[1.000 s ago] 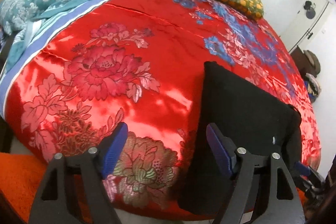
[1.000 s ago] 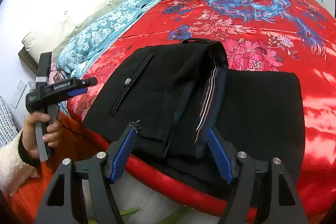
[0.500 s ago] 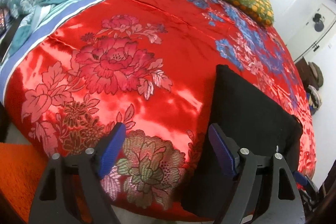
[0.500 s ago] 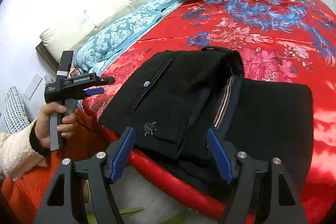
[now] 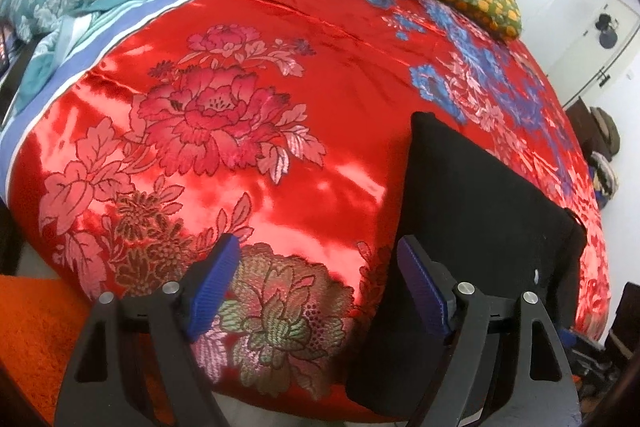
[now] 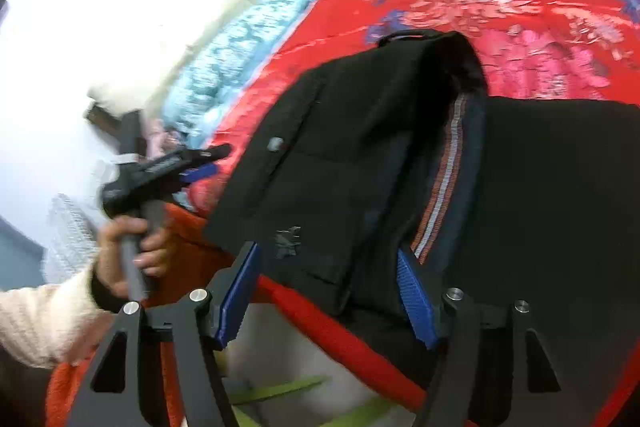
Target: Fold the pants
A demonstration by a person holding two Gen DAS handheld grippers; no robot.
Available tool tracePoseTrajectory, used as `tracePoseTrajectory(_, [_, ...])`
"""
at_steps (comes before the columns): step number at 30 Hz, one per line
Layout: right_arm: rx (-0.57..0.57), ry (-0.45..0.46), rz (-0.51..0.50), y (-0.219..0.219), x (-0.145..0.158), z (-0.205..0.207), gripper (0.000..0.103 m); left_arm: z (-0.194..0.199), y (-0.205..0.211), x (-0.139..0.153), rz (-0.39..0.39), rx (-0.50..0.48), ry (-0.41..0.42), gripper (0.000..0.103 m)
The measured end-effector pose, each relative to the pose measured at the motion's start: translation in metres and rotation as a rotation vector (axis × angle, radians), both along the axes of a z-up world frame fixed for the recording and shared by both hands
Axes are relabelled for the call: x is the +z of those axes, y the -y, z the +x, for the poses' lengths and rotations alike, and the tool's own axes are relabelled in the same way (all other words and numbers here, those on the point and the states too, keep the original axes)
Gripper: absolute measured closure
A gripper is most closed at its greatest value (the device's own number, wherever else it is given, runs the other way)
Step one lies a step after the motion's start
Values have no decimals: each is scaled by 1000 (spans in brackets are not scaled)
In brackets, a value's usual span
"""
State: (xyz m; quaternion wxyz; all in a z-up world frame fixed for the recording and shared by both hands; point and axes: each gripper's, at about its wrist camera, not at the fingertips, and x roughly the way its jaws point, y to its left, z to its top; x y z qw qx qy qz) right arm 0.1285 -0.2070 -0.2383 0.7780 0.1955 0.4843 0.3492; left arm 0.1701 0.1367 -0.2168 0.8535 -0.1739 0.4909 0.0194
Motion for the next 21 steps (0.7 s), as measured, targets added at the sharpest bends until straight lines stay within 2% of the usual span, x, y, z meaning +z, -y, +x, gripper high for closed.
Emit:
tracePoseTrajectory(1, [0,-13,12,0,-2,2,37,0,0,-1,-3,2,-4,20])
tracePoseTrajectory(3, [-29,-54,-33,0,-13,8,47,0,0,-2,-2,1,-6,20])
tracePoseTrajectory(5, [-49,-46,-83,-4,-15,11,65,0,2,-2,13,-4,-4,20])
tracePoseTrajectory(6, [-59,-42,-101,-5,-13,12,80,0,3,-2,21,-7,-3,20])
tracePoseTrajectory(9, [-91,-16,-127,-6,4,8,89,-2,2,-1,31,-8,1,20])
tracePoseTrajectory(14, [-126,133,-67,12,73,-6,92,-9,1,9,23,-11,42,20])
tracePoseTrajectory(17, [-152,198,-68,27,103,-19,93,-17,9,24,16,-51,108,20])
tracePoseTrajectory(19, [-179,220,-86,42,113,-29,93,-23,20,33,17,-94,149,20])
tracePoseTrajectory(21, [-220,217,-113,59,109,-37,93,-28,35,40,17,-153,181,20])
